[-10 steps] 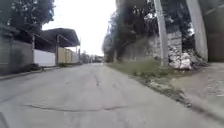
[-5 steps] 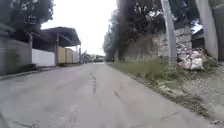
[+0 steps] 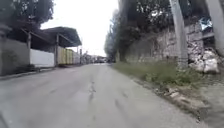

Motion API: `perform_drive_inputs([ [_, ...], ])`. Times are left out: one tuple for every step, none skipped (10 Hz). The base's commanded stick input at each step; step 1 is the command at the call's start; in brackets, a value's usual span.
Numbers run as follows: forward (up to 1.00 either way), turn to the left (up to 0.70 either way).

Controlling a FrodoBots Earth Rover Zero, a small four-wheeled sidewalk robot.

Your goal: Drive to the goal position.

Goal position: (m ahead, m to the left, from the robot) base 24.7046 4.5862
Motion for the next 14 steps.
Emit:
perform_drive_inputs([
  [0.85,0.34],
  [0.85,0.3],
  [0.85,0.22],
  [0.85,0.14],
  [0.85,0.06],
  [0.85,0.0],
  [0.85,0.0],
  [0.85,0.0],
  [0.85,0.0],
  [0.85,0.0],
  [0.85,0.0],
  [0.85,0.0],
  [0.85,0.0],
  [0.85,0.0],
])
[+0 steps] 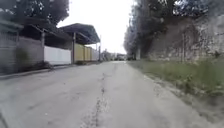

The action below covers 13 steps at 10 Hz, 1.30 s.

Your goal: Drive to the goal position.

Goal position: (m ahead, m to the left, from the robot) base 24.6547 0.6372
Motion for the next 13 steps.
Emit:
perform_drive_inputs([
  [0.85,0.0],
  [0.85,0.0],
  [0.85,0.0],
  [0.85,0.0],
  [0.85,0.0],
  [0.85,0.0],
  [0.85,0.0],
  [0.85,0.0],
  [0.85,-0.03],
  [0.85,-0.34],
  [0.85,-0.34],
  [0.85,-0.34],
  [0.85,-0.34],
])
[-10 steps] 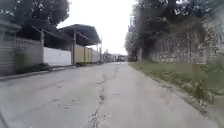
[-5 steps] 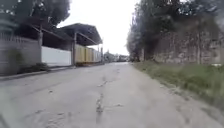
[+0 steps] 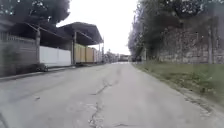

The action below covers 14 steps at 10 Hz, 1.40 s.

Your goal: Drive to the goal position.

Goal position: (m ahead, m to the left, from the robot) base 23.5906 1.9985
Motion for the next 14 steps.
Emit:
perform_drive_inputs([
  [0.85,-0.34],
  [0.85,-0.34],
  [0.85,-0.08],
  [0.85,0.0],
  [0.85,0.0],
  [0.85,0.0],
  [0.85,0.0],
  [0.85,0.0],
  [0.85,0.0],
  [0.85,0.0],
  [0.85,0.0],
  [0.85,-0.1],
  [0.85,-0.31],
  [0.85,-0.34],
])
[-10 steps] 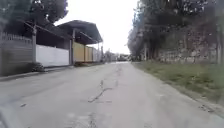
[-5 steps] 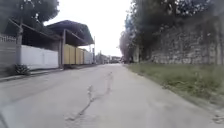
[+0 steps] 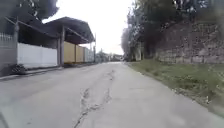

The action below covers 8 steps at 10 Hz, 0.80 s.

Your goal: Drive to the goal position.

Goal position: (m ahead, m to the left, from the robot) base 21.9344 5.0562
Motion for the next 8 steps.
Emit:
perform_drive_inputs([
  [0.85,-0.34],
  [0.85,-0.34],
  [0.85,-0.34],
  [0.85,-0.34],
  [0.85,-0.34],
  [0.85,-0.27],
  [0.85,-0.11],
  [0.85,0.0],
])
